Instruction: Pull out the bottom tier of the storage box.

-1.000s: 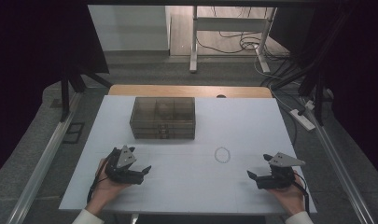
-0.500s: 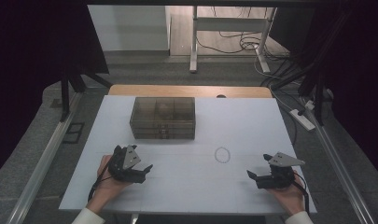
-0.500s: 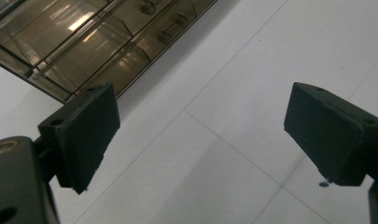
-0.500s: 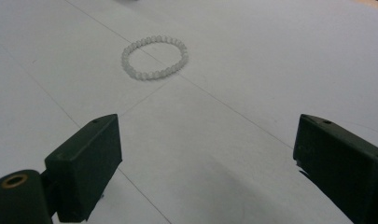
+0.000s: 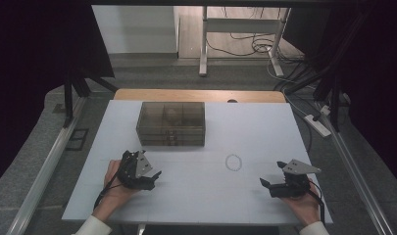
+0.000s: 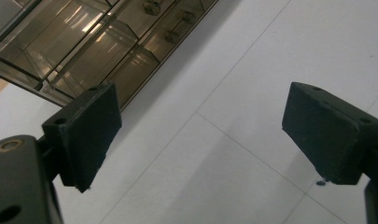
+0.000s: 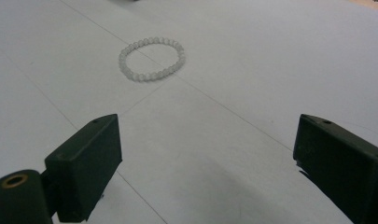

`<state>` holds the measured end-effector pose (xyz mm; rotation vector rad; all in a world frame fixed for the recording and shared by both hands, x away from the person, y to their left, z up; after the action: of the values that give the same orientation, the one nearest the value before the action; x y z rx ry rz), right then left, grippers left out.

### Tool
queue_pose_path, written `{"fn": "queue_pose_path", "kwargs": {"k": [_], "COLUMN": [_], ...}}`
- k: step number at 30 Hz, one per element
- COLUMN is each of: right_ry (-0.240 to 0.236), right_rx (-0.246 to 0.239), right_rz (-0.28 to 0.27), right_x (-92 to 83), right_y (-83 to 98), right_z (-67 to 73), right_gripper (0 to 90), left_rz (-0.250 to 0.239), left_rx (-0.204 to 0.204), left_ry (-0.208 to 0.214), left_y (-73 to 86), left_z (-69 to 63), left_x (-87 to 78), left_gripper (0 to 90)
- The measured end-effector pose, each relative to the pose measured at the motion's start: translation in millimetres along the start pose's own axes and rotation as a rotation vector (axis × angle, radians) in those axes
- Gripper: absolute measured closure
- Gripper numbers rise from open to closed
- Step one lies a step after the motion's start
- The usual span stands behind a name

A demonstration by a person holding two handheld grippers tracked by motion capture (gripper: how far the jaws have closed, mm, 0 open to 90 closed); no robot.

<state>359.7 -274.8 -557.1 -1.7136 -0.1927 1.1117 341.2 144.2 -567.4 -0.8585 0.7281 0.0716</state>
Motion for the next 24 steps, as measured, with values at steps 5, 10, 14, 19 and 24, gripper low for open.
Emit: {"fn": "queue_pose_path", "kwargs": {"k": [5, 10, 14, 19, 24], "right_ry": [-0.001, -0.004, -0.004, -0.004, -0.003], "right_rx": [0.0, 0.0, 0.002, -0.002, -0.002], "right_rz": [0.003, 0.008, 0.008, 0.012, 0.014], "right_x": [0.8, 1.4, 1.5, 2.4, 2.6], "right_y": [0.5, 1.1, 1.0, 1.5, 1.8], "right_z": [0.2, 0.6, 0.6, 0.9, 0.8], "right_gripper": [7.6, 7.6, 7.6, 7.6, 7.6], "left_rz": [0.006, 0.01, 0.015, 0.024, 0.032], "left_rx": [0.036, 0.06, 0.077, 0.1, 0.119], "left_ry": [-0.015, -0.028, -0.04, -0.053, -0.063], "left_y": [-2.0, -3.4, -4.3, -4.4, -4.4], "left_z": [-1.5, -1.9, -1.8, -1.5, -0.8], "left_x": [4.7, 8.0, 10.8, 14.2, 17.2], "left_gripper": [12.5, 12.9, 13.3, 13.9, 14.6]}}
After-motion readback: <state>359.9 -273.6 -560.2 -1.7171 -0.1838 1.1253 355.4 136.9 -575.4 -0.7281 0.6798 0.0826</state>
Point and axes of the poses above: each handheld gripper's, and its own axes: x roughly forward along the jaws, y roughly out of its underside, z roughly to its left, the point moved 9 cm from there along x, roughly forward along the jaws, and after that the axes turned 6 degrees about -y, right-handed, at the moved point
